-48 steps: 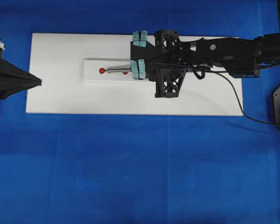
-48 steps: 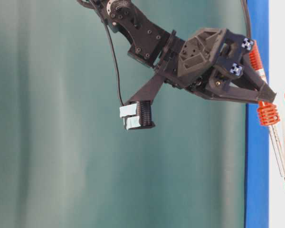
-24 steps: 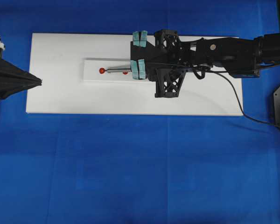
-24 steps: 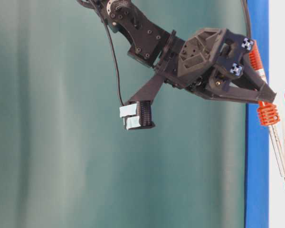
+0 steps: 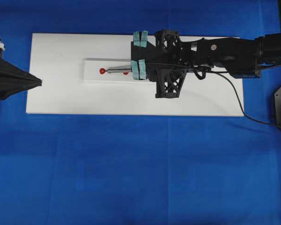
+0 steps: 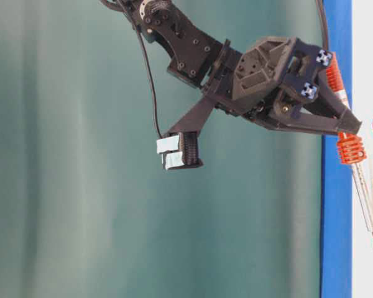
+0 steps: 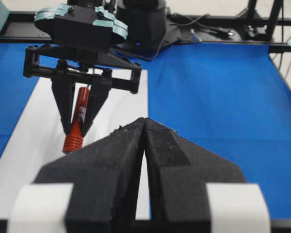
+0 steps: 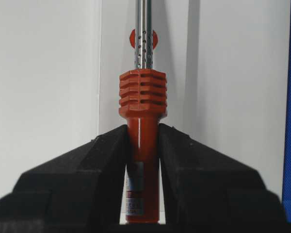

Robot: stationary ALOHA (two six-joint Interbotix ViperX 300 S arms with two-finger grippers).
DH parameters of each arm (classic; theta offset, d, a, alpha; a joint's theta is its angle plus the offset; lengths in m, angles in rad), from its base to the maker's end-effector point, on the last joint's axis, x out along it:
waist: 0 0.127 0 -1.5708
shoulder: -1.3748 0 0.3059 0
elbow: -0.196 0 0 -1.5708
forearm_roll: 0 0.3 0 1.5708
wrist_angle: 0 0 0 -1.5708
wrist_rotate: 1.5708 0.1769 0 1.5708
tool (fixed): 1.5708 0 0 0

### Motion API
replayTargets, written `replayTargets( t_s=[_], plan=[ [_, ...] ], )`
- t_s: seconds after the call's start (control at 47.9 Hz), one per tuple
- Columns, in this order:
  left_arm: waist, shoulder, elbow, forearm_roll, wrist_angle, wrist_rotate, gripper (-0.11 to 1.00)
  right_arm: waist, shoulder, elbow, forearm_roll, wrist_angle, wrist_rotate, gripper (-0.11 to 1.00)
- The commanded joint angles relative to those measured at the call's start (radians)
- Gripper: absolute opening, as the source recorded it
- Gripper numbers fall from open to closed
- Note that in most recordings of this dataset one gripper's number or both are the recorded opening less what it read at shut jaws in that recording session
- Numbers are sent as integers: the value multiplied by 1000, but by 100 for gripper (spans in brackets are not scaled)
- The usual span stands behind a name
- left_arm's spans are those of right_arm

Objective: Touch the tip of the soldering iron to the mark.
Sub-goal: 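Raise the iron tip with the right gripper and move it right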

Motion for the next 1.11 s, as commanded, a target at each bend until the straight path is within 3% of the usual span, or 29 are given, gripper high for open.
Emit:
replayTargets(
  t_s=[0.0,0.501,1.086],
  plan=[
    [-2,3,-9,2,-5,0,0,3,-14,-25,2,-3,2,6],
    [-3,3,-11,0,-6,0,0,2,-17,-31,3,3,2,6],
    [-2,-8,-12,2,-5,0,0,2,-147,-75,-6,112,-3,6]
  ],
)
